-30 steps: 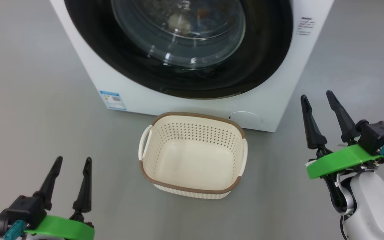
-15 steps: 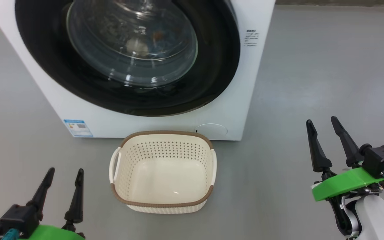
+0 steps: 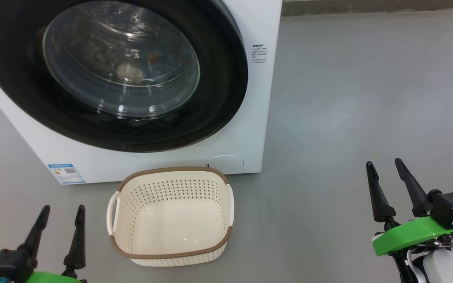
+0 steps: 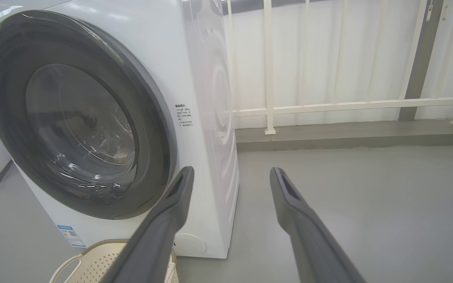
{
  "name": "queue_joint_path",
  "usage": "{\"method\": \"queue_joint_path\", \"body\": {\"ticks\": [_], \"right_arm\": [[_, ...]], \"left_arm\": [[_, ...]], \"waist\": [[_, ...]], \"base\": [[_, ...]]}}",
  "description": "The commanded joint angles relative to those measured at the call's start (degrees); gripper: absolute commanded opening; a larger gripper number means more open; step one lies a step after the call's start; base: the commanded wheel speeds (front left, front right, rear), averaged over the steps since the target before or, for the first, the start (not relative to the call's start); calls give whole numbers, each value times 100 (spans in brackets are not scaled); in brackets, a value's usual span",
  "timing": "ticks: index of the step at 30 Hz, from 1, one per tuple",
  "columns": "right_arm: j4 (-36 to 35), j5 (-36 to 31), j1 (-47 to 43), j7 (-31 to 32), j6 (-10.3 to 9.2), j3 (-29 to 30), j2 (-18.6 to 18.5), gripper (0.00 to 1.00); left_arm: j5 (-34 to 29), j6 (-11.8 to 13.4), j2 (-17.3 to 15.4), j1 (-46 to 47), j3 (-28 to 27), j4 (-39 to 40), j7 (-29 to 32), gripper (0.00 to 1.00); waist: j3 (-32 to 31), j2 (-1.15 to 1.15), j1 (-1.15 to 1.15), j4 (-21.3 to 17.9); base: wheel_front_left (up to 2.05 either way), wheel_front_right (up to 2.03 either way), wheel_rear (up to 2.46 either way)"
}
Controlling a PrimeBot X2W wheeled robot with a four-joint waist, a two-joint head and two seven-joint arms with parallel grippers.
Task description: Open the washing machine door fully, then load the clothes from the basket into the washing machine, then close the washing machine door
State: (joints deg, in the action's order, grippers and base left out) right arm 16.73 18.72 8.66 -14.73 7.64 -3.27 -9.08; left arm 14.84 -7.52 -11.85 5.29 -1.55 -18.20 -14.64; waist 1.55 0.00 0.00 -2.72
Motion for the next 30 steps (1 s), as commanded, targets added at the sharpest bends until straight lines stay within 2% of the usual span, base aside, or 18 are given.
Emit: {"method": "queue_joint_path", "body": {"ticks": [1, 12, 28, 29, 30], "right_arm": [[-157, 68, 3, -27, -15, -64, -48, 100], [-204, 38, -176, -27, -15, 17, -36, 100], [-235, 30, -196, -27, -15, 8, -2, 100], [-239, 31, -198, -27, -15, 7, -3, 0], [-46, 0, -228, 2, 1, 143, 53, 0]], "left_arm": [[-60, 3, -192, 52, -237, 109, -36, 100], [-115, 3, -163, -9, -392, 94, -36, 100], [-294, 3, -106, -46, -560, 47, -36, 100], [-322, 3, -102, -52, -575, 60, -36, 0], [-275, 0, 44, -92, -343, -82, 4, 0]], "waist": [[-34, 0, 0, -78], [-73, 0, 0, -208], [-114, 0, 0, -173], [-115, 0, 0, -172], [-115, 0, 0, -172]], "base": [[0, 0, 0], [0, 0, 0], [0, 0, 0], [0, 0, 0], [0, 0, 0]]}}
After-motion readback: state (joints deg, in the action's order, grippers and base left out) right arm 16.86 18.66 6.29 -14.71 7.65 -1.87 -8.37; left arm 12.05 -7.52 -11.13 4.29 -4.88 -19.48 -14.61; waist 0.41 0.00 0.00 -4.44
